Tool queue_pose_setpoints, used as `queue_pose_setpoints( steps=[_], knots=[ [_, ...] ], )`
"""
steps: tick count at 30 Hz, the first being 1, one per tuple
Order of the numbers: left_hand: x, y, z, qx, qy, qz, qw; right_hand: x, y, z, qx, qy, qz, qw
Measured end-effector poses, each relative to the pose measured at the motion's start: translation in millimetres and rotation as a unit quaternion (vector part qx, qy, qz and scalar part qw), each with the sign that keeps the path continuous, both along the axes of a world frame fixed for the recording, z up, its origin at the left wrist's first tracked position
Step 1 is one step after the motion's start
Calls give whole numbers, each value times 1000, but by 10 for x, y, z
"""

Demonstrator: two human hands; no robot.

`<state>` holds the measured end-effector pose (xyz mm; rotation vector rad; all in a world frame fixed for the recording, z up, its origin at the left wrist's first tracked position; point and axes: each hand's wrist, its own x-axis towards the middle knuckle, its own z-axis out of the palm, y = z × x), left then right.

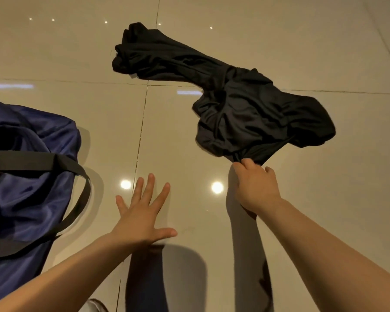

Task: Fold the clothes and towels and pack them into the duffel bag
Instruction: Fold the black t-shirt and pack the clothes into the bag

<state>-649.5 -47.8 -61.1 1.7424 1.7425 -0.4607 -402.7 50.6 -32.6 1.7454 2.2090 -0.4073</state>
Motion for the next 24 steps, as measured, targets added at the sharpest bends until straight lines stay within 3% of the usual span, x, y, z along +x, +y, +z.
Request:
queue_pose_setpoints(
  steps=[6, 9, 11, 13, 15, 19, 24],
  knots=[
    [-3, 49, 163, 26, 16, -8, 1000, 124, -789, 212, -66, -49, 141, 987],
    [73, -57, 293, 164, -54, 5, 985, 239, -1219, 266, -90, -72, 231, 966],
    [208, -221, 306, 244, -92, -76, 963, 330, -1523, 276, -108, -58, 270, 955],
    [421, -449, 238, 261, -93, -167, 946, 413, -1805, 281, -123, -35, 295, 947],
    [631, -700, 156, 251, -101, -186, 944, 478, -2030, 293, -144, -20, 293, 945],
    [803, -984, 186, 258, -144, -101, 950, 500, -2120, 273, -149, -23, 268, 952],
    [748, -1062, 429, 296, -177, 21, 939, 393, -2050, 293, -176, 53, 140, 973]
  ],
)
